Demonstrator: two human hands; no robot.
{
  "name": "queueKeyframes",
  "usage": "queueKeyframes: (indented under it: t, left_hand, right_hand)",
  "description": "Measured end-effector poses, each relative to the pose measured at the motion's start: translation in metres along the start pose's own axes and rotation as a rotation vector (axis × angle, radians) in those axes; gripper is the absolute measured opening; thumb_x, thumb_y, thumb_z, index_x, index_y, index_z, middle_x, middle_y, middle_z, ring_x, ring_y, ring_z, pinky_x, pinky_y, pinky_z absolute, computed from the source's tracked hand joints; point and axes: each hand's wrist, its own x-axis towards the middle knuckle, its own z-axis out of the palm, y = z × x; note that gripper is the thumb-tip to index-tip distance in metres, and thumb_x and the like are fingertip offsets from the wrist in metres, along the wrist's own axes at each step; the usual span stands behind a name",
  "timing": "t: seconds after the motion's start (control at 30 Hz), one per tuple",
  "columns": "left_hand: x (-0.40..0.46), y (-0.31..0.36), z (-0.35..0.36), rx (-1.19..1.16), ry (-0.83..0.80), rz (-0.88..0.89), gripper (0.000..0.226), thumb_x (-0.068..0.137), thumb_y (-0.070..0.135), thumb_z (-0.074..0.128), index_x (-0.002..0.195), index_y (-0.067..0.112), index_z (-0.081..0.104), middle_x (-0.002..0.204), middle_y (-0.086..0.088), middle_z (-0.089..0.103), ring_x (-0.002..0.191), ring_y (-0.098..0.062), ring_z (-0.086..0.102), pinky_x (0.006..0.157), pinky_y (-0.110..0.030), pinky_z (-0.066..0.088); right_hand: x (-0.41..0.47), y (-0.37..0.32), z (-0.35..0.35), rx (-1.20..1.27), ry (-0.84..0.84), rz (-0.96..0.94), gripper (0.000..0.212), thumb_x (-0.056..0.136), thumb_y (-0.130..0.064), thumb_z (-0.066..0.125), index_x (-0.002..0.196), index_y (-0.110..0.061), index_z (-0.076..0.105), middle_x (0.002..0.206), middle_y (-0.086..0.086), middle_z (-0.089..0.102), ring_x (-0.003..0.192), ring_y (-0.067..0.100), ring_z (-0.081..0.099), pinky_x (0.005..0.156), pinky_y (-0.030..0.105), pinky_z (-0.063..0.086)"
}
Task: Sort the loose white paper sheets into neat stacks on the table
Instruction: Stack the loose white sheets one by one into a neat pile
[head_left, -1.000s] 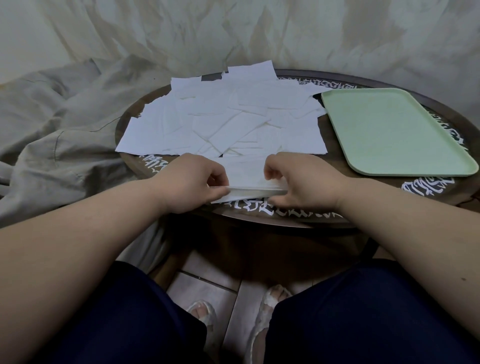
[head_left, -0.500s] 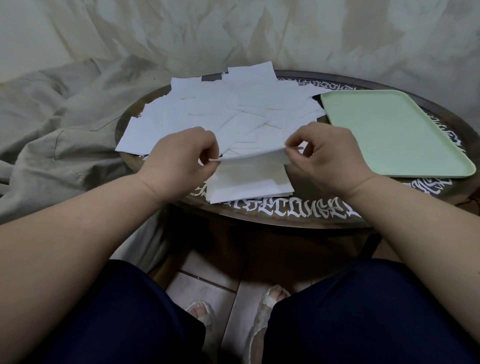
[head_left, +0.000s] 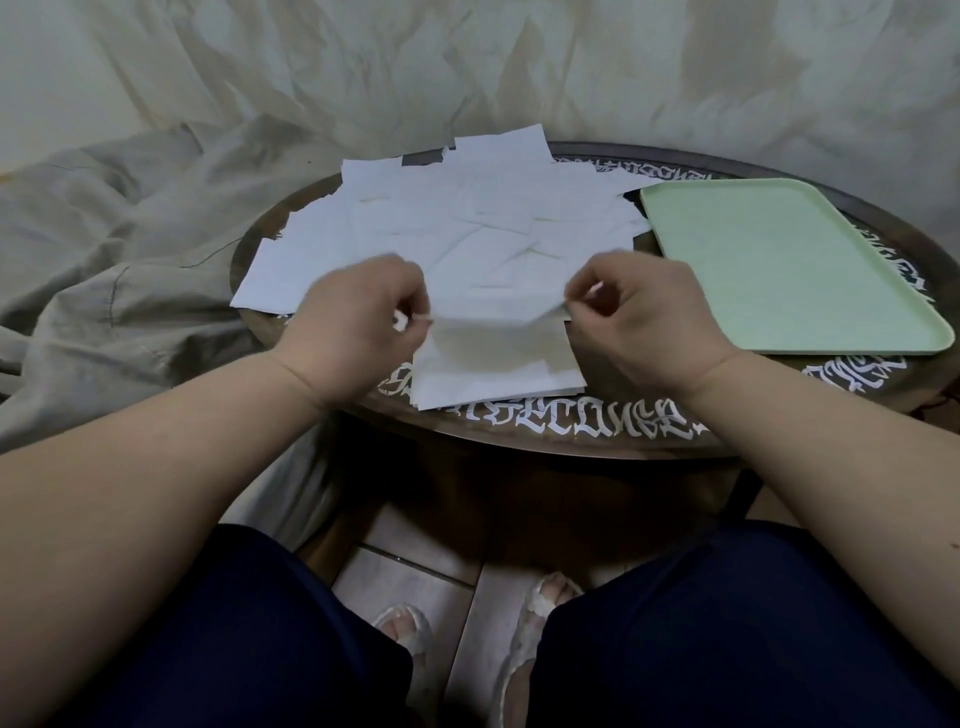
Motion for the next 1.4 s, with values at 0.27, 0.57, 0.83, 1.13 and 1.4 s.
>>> queueKeyframes:
  t: [0.27, 0.57, 0.83, 1.13, 1.4]
  left_hand:
    - [-0.005, -0.006, 0.001, 0.065, -0.323, 0.062, 0.025, 0.080, 0.016, 0.067, 0.069, 0.028, 0.049, 0.078, 0.007, 0.057, 0.079, -0.019, 0.059, 0.071, -0.031, 0.044]
    - [-0.008, -0.008, 0.002, 0.071, -0.527, -0.016, 0.011, 0.080, 0.030, 0.071, 0.073, 0.029, 0.062, 0.077, 0.014, 0.060, 0.076, -0.003, 0.058, 0.070, -0.022, 0.042]
    - [-0.004, -0.002, 0.008, 0.119, -0.471, 0.042, 0.029, 0.073, 0.050, 0.073, 0.088, 0.029, 0.059, 0.094, 0.010, 0.056, 0.087, -0.011, 0.054, 0.078, -0.028, 0.042]
    - [-0.002, 0.006, 0.012, 0.237, -0.471, 0.090, 0.034, 0.077, 0.052, 0.067, 0.098, 0.028, 0.056, 0.094, 0.014, 0.045, 0.095, -0.012, 0.050, 0.077, -0.029, 0.041]
    - [-0.003, 0.014, 0.014, 0.282, -0.446, 0.122, 0.020, 0.083, 0.043, 0.059, 0.096, 0.028, 0.055, 0.099, 0.011, 0.055, 0.094, -0.015, 0.055, 0.073, -0.028, 0.040]
  right_hand:
    - [-0.007, 0.009, 0.004, -0.070, -0.277, -0.017, 0.005, 0.080, -0.012, 0.065, 0.081, -0.016, 0.068, 0.092, 0.004, 0.068, 0.086, 0.021, 0.062, 0.081, 0.035, 0.048]
    - [-0.008, 0.003, 0.001, -0.129, -0.469, 0.037, 0.006, 0.081, -0.019, 0.065, 0.084, -0.021, 0.070, 0.092, 0.001, 0.068, 0.087, 0.018, 0.063, 0.081, 0.035, 0.049]
    - [-0.008, 0.001, 0.000, -0.135, -0.487, 0.052, 0.007, 0.081, -0.019, 0.064, 0.078, -0.024, 0.066, 0.083, -0.003, 0.069, 0.082, 0.014, 0.062, 0.075, 0.028, 0.048]
    - [-0.009, 0.003, 0.001, -0.134, -0.504, 0.054, 0.007, 0.081, -0.018, 0.062, 0.077, -0.023, 0.064, 0.078, -0.006, 0.065, 0.079, 0.012, 0.060, 0.067, 0.023, 0.040]
    - [-0.008, 0.002, 0.001, -0.094, -0.488, 0.077, 0.005, 0.080, -0.016, 0.062, 0.078, -0.020, 0.066, 0.079, -0.007, 0.066, 0.077, 0.011, 0.060, 0.070, 0.023, 0.044]
